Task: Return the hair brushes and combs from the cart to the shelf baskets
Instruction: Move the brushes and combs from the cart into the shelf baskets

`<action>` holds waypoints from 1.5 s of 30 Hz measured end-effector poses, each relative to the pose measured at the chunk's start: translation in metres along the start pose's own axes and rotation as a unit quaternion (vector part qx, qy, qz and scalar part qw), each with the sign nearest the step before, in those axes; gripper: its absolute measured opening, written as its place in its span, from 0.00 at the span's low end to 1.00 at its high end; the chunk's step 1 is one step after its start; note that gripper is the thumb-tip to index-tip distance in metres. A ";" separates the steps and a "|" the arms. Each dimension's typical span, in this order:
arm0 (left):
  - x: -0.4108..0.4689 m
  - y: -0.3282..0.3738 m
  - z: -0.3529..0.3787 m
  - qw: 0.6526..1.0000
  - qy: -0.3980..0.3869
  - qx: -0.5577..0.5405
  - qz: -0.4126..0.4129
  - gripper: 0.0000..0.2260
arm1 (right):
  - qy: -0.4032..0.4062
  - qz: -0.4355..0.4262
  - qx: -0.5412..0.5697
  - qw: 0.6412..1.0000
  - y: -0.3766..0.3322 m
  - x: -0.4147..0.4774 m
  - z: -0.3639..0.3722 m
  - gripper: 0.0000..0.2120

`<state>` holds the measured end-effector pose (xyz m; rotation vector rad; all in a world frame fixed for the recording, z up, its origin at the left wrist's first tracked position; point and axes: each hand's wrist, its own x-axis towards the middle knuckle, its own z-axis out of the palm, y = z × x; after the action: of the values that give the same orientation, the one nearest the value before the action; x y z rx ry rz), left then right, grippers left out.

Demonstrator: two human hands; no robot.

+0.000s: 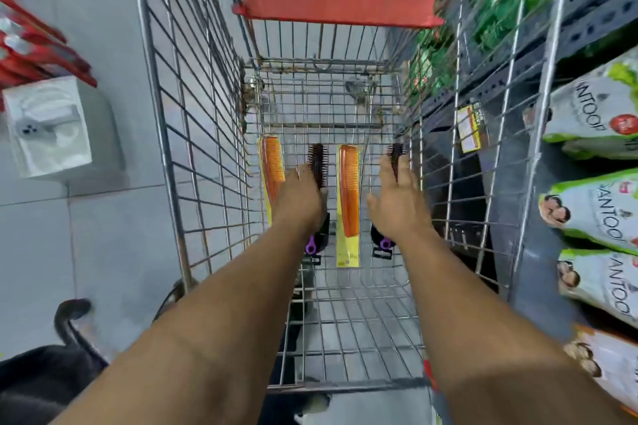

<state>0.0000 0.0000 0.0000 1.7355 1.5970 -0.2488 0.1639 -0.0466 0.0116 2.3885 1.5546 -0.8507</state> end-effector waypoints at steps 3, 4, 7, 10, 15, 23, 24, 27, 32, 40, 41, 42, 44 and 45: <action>0.006 0.000 0.009 0.999 -0.029 -0.021 -0.023 0.27 | -0.022 0.038 0.028 0.999 0.005 0.007 0.006 0.34; 0.007 -0.001 0.012 0.998 -0.039 -0.026 -0.032 0.28 | -0.032 0.050 0.038 0.998 0.006 0.008 0.009 0.33; 0.010 -0.001 0.020 0.997 -0.045 -0.036 -0.049 0.31 | -0.039 0.065 0.045 0.996 0.008 0.010 0.016 0.29; 0.015 -0.001 0.025 0.996 -0.045 -0.032 -0.069 0.28 | -0.012 0.078 0.059 0.995 0.010 0.013 0.022 0.26; 0.021 -0.003 0.029 0.995 -0.033 -0.028 -0.095 0.18 | -0.007 0.137 0.072 0.988 0.011 0.016 0.035 0.33; 0.023 -0.006 0.028 0.989 -0.030 -0.088 -0.112 0.04 | 0.000 0.195 0.106 0.975 0.007 0.025 0.040 0.47; 0.023 -0.007 0.028 0.989 -0.035 -0.096 -0.110 0.03 | -0.003 0.208 0.122 0.970 0.006 0.026 0.039 0.48; 0.025 -0.011 0.027 0.983 -0.041 -0.134 -0.115 0.03 | -0.021 0.241 0.113 0.964 0.002 0.032 0.039 0.39; 0.030 -0.019 0.026 0.965 -0.046 -0.210 -0.151 0.09 | 0.000 0.268 0.148 0.952 -0.002 0.035 0.045 0.18; 0.033 -0.023 0.028 0.940 -0.060 -0.288 -0.174 0.09 | -0.011 0.316 0.235 0.919 0.000 0.037 0.038 0.07; 0.033 -0.023 0.028 0.935 -0.064 -0.302 -0.175 0.08 | -0.016 0.316 0.254 0.914 0.001 0.038 0.036 0.06; 0.033 -0.021 0.026 0.930 -0.068 -0.317 -0.175 0.08 | -0.018 0.314 0.277 0.908 0.002 0.037 0.034 0.05; 0.031 -0.018 0.021 0.918 -0.072 -0.348 -0.176 0.08 | -0.022 0.309 0.320 0.895 0.004 0.033 0.026 0.04; 0.031 -0.015 0.018 0.912 -0.072 -0.363 -0.174 0.07 | -0.022 0.307 0.341 0.888 0.004 0.031 0.021 0.06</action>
<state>-0.0018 0.0115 -0.0367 0.8438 1.6014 0.0548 0.1691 -0.0332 -0.0228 2.9981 0.3971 -1.4187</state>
